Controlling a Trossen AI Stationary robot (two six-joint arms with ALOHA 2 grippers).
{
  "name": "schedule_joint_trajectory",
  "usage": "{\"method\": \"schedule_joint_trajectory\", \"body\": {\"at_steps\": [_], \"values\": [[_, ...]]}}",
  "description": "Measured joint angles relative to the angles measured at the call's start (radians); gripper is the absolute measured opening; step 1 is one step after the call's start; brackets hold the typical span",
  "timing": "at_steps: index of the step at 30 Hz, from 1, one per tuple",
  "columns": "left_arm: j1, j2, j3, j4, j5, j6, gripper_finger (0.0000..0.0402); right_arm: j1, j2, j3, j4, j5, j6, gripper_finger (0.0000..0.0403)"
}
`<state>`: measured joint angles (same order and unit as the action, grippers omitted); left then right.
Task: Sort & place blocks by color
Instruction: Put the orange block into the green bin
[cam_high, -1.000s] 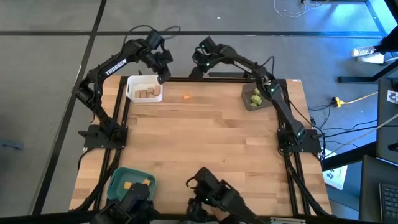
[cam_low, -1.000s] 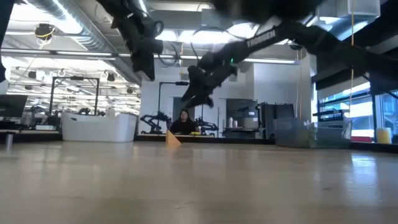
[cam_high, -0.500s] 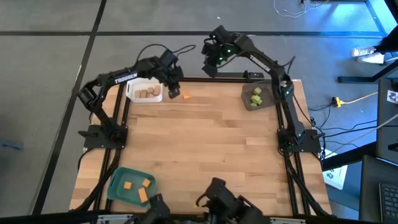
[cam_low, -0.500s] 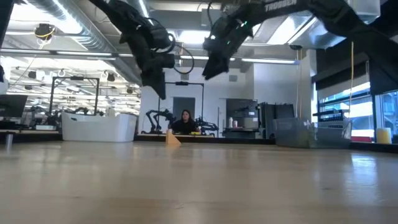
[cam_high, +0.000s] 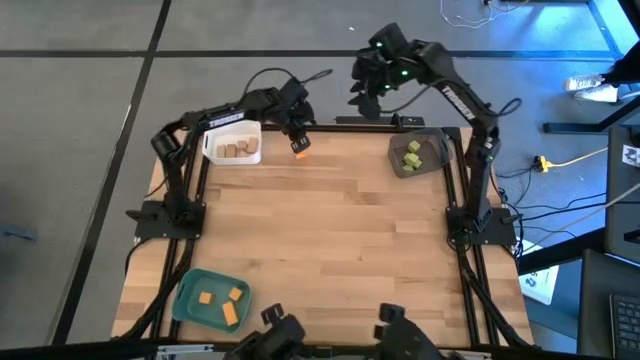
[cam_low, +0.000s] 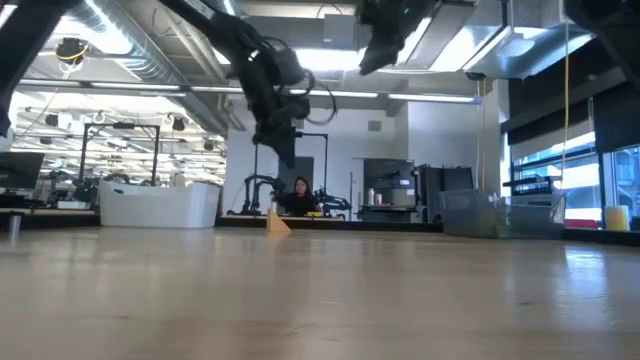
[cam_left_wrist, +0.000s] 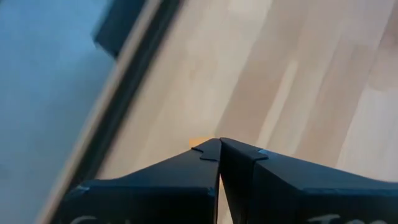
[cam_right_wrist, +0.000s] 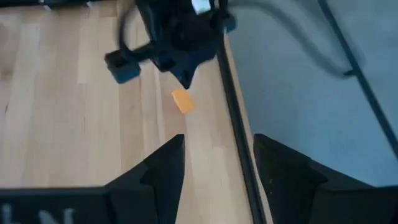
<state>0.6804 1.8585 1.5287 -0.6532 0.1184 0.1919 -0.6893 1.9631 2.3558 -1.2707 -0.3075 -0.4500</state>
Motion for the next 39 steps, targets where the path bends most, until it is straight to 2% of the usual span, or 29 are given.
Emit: {"method": "schedule_joint_trajectory", "body": {"at_steps": [5,8,17,30,34,39], "values": [[-0.010,0.109,0.096,-0.177,-0.009,-0.050,0.0000,-0.004,-0.064,0.000,-0.057,0.001,-0.001,0.0190],[-0.019,0.132,0.124,-0.221,-0.032,-0.082,0.0000,-0.003,-0.089,0.000,-0.058,-0.004,0.000,0.0190],[-0.019,0.134,0.124,-0.233,-0.047,-0.190,0.0000,0.001,-0.095,0.000,-0.048,-0.007,0.002,0.0190],[-0.023,0.134,0.124,-0.252,-0.054,-0.159,0.0003,0.001,-0.095,0.000,-0.030,-0.007,0.003,0.0190],[-0.014,0.134,0.124,-0.258,-0.050,-0.101,0.0034,0.001,-0.095,0.000,-0.030,-0.007,0.003,0.0190],[-0.010,0.133,0.116,-0.274,-0.065,-0.050,0.0112,0.001,-0.094,0.000,-0.029,-0.007,0.003,0.0190]]}}
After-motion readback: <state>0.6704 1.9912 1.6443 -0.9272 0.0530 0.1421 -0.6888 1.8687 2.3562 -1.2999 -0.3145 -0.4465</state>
